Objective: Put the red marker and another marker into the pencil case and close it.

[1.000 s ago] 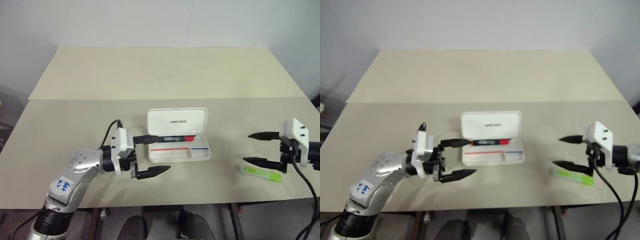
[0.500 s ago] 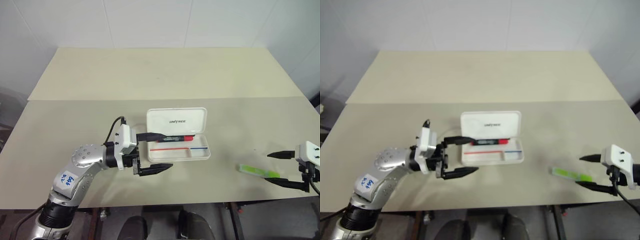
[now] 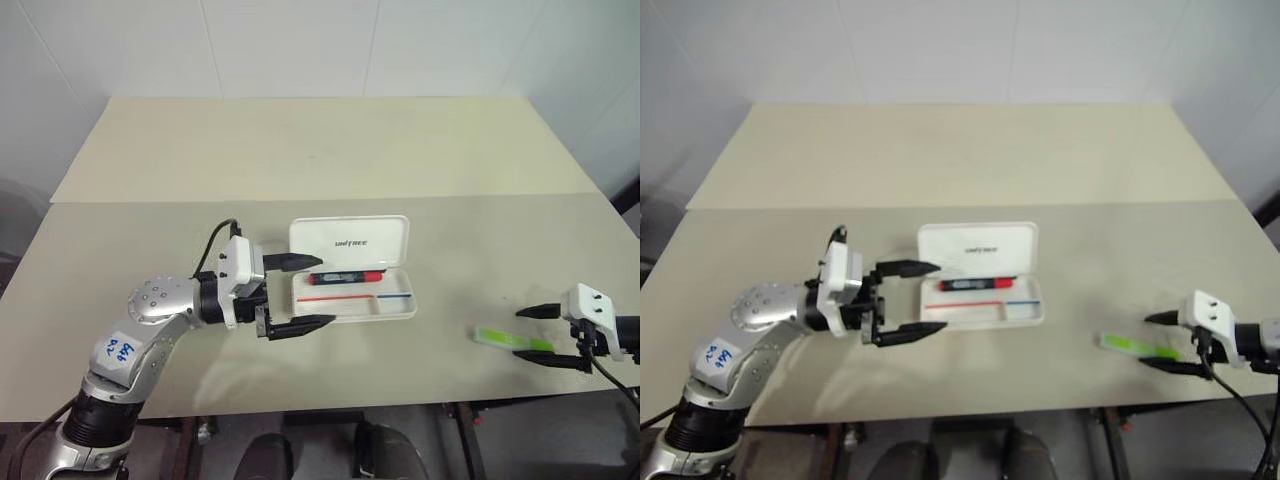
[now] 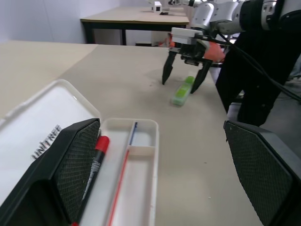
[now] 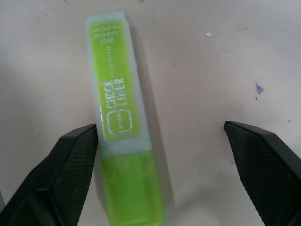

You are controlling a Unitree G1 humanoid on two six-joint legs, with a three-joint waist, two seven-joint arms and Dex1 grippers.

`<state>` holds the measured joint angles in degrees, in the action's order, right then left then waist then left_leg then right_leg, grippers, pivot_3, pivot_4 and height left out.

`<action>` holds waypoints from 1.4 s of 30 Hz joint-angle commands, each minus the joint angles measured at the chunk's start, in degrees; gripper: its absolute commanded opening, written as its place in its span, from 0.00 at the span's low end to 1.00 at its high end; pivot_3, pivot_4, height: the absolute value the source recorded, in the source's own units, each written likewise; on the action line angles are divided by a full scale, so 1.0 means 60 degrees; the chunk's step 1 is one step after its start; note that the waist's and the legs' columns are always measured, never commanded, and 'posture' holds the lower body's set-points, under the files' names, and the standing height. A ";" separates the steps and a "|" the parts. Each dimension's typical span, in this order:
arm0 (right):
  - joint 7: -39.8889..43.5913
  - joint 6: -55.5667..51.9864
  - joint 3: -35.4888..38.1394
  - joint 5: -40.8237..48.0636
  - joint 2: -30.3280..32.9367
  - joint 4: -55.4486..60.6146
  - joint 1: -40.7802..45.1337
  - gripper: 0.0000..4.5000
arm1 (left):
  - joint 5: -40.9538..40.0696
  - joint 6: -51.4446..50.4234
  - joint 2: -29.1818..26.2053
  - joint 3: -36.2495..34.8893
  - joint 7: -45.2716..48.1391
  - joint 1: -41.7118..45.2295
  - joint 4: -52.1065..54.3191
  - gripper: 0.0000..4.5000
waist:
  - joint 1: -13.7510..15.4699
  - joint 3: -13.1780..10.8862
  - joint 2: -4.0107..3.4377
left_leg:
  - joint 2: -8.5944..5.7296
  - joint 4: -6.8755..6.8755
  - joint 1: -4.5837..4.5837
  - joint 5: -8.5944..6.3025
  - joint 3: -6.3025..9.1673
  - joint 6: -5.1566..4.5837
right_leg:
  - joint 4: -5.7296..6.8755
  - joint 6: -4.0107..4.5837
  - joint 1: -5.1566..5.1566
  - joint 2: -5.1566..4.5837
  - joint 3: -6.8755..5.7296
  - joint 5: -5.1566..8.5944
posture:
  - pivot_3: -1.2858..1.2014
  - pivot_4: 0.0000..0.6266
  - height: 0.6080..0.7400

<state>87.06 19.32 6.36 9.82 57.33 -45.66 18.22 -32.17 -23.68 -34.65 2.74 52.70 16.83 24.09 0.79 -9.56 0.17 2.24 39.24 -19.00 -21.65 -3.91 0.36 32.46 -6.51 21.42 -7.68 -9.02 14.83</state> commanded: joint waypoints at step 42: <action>-0.0238 -0.4158 -0.2871 0.1494 -0.2691 0.7083 0.3095 0.24 | 0.0453 0.1261 -0.1225 -0.2828 0.0006 -0.2953 0.0028 1.00 | 0.0095 -0.0019 -0.0059 | 0.0069 -0.0025 -0.0091 -0.0001 -0.0097 0.0015 | 0.0012 0.0081 0.0164 0.0044 -0.0018 -0.0052 | 0.52 0.24 1.00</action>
<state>86.29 -3.12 -11.40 17.05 41.20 -6.59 35.96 -29.42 -16.97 -41.34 -12.71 52.94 -0.43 22.10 1.36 -9.67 -0.18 2.65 39.10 -19.55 -21.66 -4.50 0.45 32.54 -6.02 22.42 -7.42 -9.13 14.52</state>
